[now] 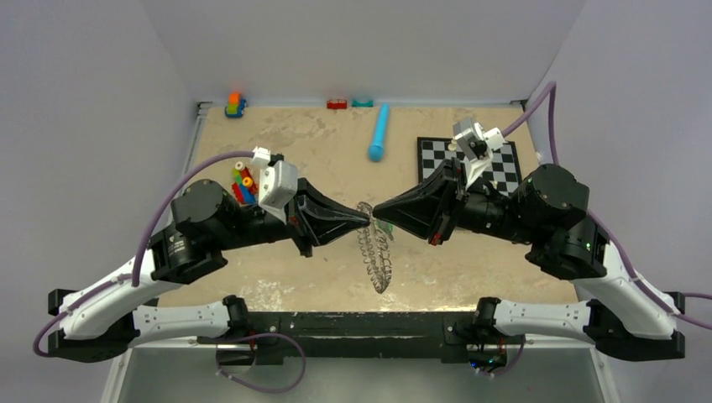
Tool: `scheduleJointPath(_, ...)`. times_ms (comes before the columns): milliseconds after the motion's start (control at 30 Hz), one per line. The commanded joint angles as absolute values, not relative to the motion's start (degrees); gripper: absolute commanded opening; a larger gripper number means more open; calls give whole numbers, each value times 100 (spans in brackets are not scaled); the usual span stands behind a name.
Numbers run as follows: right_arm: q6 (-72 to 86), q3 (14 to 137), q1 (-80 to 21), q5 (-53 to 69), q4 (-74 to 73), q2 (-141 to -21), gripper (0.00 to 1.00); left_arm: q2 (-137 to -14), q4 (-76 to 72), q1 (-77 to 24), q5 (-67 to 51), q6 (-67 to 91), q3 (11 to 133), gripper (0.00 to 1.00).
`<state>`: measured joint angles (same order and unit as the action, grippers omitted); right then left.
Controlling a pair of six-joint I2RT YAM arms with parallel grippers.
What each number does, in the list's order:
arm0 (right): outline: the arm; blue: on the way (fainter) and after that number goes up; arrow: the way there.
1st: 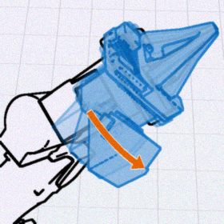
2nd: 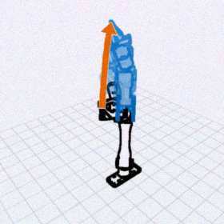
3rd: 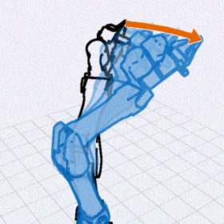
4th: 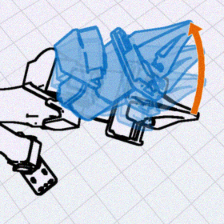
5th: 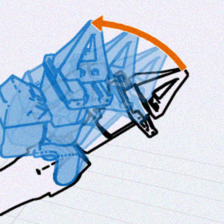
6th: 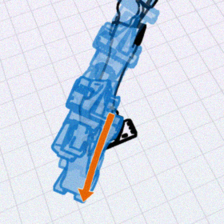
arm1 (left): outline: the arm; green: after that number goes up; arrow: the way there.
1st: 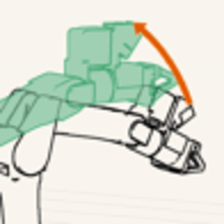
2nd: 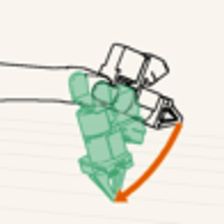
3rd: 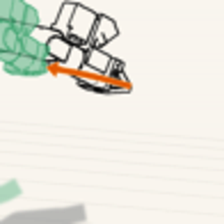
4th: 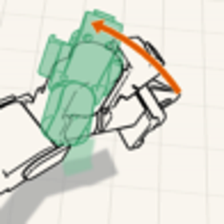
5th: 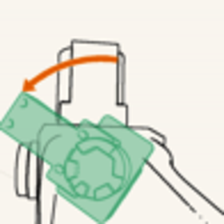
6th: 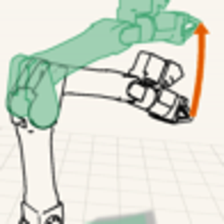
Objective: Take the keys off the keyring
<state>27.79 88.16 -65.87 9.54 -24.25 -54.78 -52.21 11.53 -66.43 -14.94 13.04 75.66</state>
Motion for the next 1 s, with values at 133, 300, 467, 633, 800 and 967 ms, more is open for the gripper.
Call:
scheduleJointPath(133, 2705, 8934, -6608, 923, -2396, -5704, 0, -5498, 1802, -6645, -904, 1483, 8299, 0)
scheduleJointPath(300, 2739, 8877, -6608, 955, -2349, -5756, 0, -5476, 1919, -6645, -746, 1485, 8336, 0)
scheduleJointPath(467, 2792, 8799, -6607, 1009, -2270, -5796, 0, -5506, 2078, -6645, -620, 1509, 8477, 0)
scheduleJointPath(633, 2846, 8633, -6607, 1030, -2199, -5792, 0, -5598, 2455, -6645, -535, 1512, 8737, 0)
scheduleJointPath(800, 2865, 8465, -6615, 894, -2238, -5804, 0, -5680, 2678, -6645, -414, 1626, 8915, 0)
scheduleJointPath(967, 2822, 8496, -6618, 643, -2438, -5932, 0, -5848, 2907, -6670, -270, 1710, 9096, 0)
